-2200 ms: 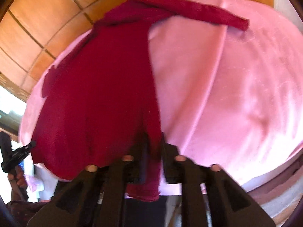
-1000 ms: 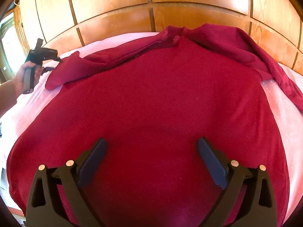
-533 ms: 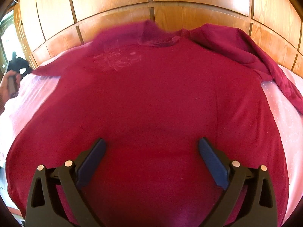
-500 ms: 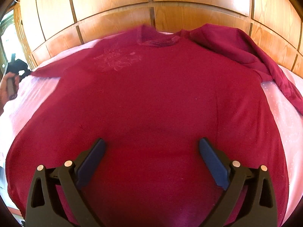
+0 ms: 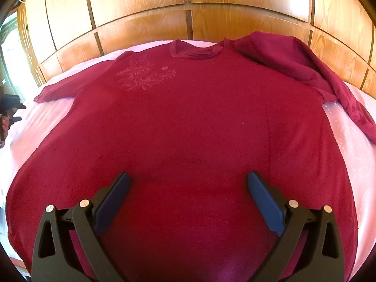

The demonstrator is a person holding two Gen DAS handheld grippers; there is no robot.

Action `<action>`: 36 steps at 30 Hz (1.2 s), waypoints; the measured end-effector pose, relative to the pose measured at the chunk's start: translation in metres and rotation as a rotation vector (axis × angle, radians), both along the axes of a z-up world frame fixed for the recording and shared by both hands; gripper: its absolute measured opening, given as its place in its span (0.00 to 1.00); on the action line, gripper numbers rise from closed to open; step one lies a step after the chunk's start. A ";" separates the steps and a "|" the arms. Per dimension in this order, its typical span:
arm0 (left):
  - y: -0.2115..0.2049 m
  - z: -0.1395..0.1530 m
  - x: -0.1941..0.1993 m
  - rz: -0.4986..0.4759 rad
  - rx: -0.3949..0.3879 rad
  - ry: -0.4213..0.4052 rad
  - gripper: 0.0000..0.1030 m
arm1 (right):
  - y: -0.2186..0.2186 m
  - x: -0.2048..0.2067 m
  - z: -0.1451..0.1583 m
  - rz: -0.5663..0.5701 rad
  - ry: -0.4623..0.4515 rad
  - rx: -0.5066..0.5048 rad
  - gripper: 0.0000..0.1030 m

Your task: Fold small clothes

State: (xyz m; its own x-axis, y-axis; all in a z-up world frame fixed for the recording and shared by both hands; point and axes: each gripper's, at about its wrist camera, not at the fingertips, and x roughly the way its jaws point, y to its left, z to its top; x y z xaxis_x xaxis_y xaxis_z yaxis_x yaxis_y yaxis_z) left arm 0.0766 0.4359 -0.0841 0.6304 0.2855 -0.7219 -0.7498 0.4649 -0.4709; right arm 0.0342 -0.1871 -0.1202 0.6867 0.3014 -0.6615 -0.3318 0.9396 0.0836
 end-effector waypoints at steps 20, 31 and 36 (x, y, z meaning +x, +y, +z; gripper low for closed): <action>-0.007 -0.004 0.063 -0.112 0.142 -0.023 0.04 | 0.002 0.000 -0.001 -0.008 -0.002 -0.023 0.98; -0.045 -0.004 0.037 -0.065 0.150 0.083 0.27 | 0.001 0.000 -0.001 -0.004 -0.008 -0.007 0.98; -0.141 0.022 0.019 -0.228 0.218 -0.039 0.48 | 0.001 0.000 -0.002 -0.003 -0.009 -0.003 0.98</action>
State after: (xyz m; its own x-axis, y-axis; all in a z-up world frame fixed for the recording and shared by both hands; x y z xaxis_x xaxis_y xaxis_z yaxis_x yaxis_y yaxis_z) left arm 0.0961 0.2945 -0.0618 0.7217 0.2789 -0.6336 -0.5982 0.7118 -0.3681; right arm 0.0338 -0.1865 -0.1219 0.6936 0.2973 -0.6561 -0.3297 0.9409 0.0778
